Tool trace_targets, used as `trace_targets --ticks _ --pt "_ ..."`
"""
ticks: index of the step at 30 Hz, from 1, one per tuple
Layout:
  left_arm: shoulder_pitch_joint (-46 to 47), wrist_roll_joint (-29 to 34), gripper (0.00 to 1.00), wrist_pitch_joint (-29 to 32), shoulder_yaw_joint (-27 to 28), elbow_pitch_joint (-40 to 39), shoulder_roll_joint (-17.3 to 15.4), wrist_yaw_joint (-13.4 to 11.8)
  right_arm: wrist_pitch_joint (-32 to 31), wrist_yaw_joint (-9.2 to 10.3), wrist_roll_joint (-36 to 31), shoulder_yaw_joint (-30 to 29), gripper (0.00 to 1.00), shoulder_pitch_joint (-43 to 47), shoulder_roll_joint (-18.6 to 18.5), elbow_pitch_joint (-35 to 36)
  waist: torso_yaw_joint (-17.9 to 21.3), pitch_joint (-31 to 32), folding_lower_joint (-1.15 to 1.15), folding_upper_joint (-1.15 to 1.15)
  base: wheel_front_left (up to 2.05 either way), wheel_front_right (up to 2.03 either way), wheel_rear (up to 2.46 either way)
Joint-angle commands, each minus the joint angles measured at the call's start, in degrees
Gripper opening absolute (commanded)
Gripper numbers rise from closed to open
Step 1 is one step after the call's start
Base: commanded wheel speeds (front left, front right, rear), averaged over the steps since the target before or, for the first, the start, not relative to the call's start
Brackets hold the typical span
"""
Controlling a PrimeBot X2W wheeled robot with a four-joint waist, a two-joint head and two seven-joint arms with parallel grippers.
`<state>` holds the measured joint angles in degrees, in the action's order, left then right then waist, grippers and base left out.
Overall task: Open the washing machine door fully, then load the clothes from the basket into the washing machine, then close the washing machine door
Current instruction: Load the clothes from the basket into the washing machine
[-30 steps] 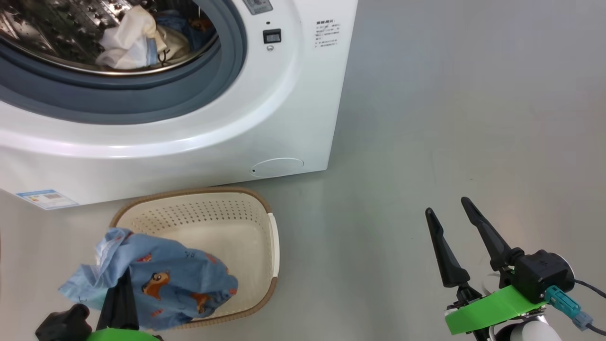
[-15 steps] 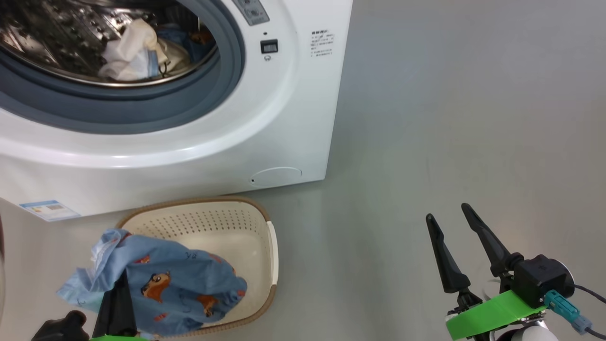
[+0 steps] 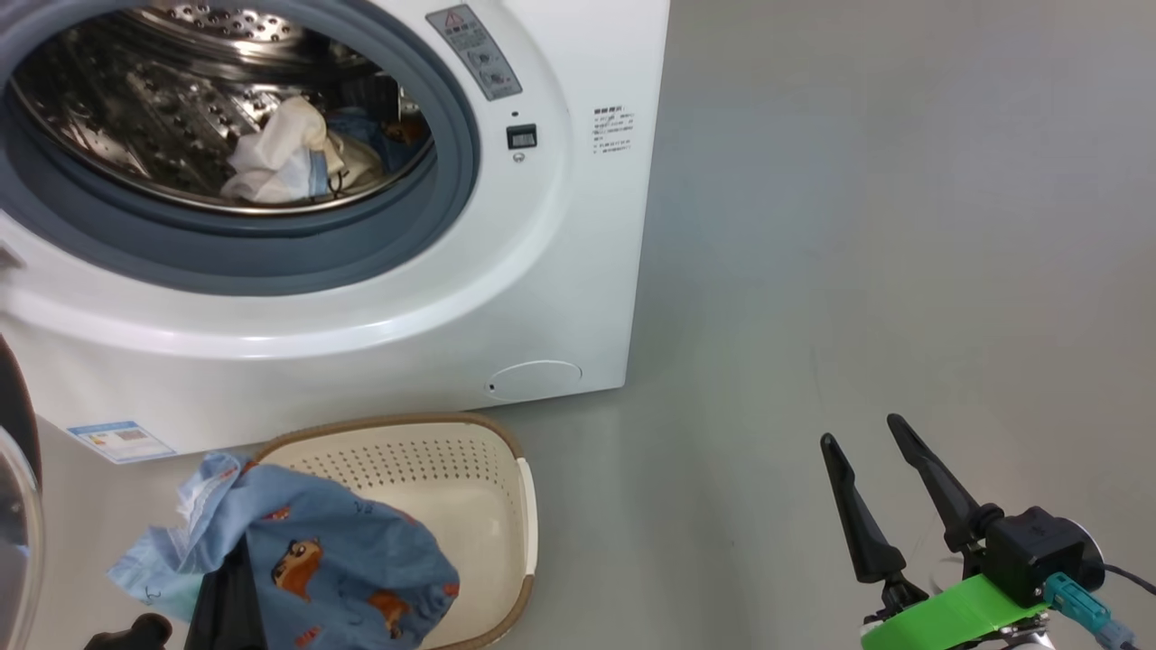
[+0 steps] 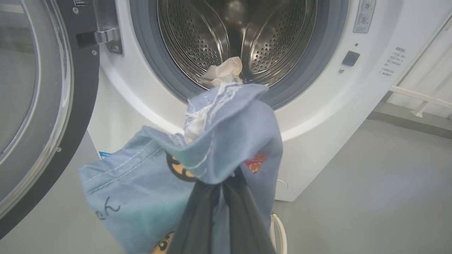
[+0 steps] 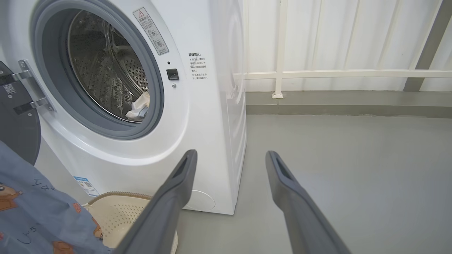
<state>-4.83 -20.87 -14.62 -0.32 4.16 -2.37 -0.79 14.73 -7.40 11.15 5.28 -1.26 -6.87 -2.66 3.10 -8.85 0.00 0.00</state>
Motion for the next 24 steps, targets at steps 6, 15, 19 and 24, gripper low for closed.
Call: trace_targets --ticks 6,15,19,24 --pt "-0.6 1.8 0.0 -0.4 1.9 -3.1 -0.5 -0.6 0.3 -0.09 1.0 1.5 1.0 0.7 -0.7 1.0 -0.2 1.9 0.0 0.0 0.0 0.0 0.0" --pt "-1.8 3.0 0.0 -0.4 1.6 -5.1 -0.5 -0.9 0.3 -0.09 1.2 1.4 1.0 1.5 -1.0 1.1 -0.7 3.4 0.0 0.0 0.0 0.0 0.0" --pt "-2.1 3.3 0.0 -0.4 1.5 -5.9 -0.5 -1.0 0.3 -0.09 1.3 1.5 1.0 1.7 -1.1 1.1 -0.9 3.8 0.0 0.0 0.0 0.0 0.0" --pt "-2.6 3.5 0.0 -0.4 1.5 -6.6 -0.5 -1.2 0.3 -0.09 1.4 1.7 1.0 2.0 -1.1 1.0 -1.0 4.4 0.0 0.0 0.0 0.0 0.0"
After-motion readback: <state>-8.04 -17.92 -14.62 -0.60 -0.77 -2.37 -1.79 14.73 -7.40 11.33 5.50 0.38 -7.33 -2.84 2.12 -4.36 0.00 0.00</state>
